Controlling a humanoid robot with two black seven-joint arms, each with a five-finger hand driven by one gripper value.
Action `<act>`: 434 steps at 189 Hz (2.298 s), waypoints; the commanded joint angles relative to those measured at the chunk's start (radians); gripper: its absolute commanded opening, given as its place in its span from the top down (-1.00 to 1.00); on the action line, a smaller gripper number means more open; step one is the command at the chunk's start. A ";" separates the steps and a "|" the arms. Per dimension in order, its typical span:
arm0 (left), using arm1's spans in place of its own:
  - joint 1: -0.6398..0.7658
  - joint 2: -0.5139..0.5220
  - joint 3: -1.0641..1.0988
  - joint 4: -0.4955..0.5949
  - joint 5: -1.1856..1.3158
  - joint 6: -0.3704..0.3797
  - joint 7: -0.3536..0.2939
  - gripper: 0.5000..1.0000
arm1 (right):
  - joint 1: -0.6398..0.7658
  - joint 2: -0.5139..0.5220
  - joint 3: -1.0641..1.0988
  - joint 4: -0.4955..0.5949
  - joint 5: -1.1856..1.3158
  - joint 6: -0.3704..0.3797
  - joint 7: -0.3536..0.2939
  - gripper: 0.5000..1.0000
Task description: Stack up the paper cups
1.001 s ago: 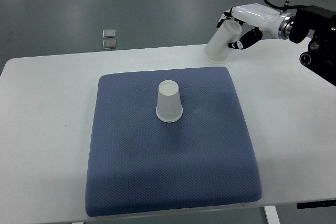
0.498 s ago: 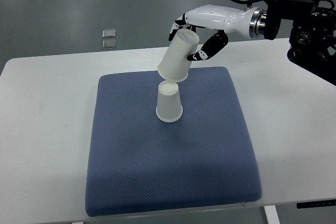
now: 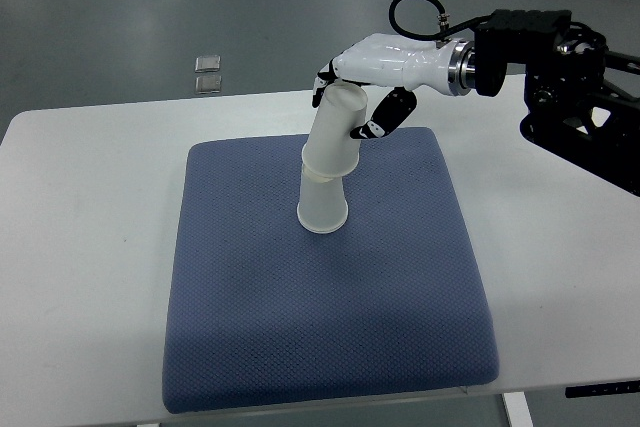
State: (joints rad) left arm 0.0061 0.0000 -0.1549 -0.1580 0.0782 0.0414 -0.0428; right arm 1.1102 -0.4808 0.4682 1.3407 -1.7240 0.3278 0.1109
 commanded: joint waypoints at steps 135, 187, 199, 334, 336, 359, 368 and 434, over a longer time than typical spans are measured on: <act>0.000 0.000 0.000 0.000 0.000 0.000 0.000 -1.00 | -0.029 0.059 -0.003 0.002 -0.003 0.002 -0.060 0.68; 0.000 0.000 0.000 0.000 0.000 0.000 0.000 -1.00 | -0.039 0.060 -0.005 0.002 -0.031 0.004 -0.060 -0.13; 0.000 0.000 0.000 0.000 0.000 0.000 0.000 -1.00 | -0.046 0.059 -0.005 0.002 -0.031 0.007 -0.059 -0.19; 0.000 0.000 0.000 0.000 0.000 0.000 0.000 -1.00 | -0.061 0.056 0.013 0.000 -0.009 0.022 -0.057 -0.44; 0.000 0.000 0.000 0.000 0.000 0.000 0.000 -1.00 | -0.061 0.056 0.015 -0.002 -0.005 0.020 -0.057 -0.44; 0.000 0.000 0.000 0.000 0.000 0.000 0.000 -1.00 | -0.078 0.054 0.050 -0.031 0.090 0.010 -0.062 -0.44; 0.000 0.000 0.000 0.000 0.000 0.000 0.000 -1.00 | -0.101 0.054 0.087 -0.051 0.144 0.010 -0.065 -0.44; 0.000 0.000 0.000 0.000 0.000 0.000 0.000 -1.00 | -0.285 0.177 0.425 -0.360 0.458 -0.119 -0.151 -0.44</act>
State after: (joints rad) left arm 0.0061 0.0000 -0.1549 -0.1580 0.0782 0.0414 -0.0433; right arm 0.8673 -0.3436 0.8114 1.0782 -1.3360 0.2698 -0.0225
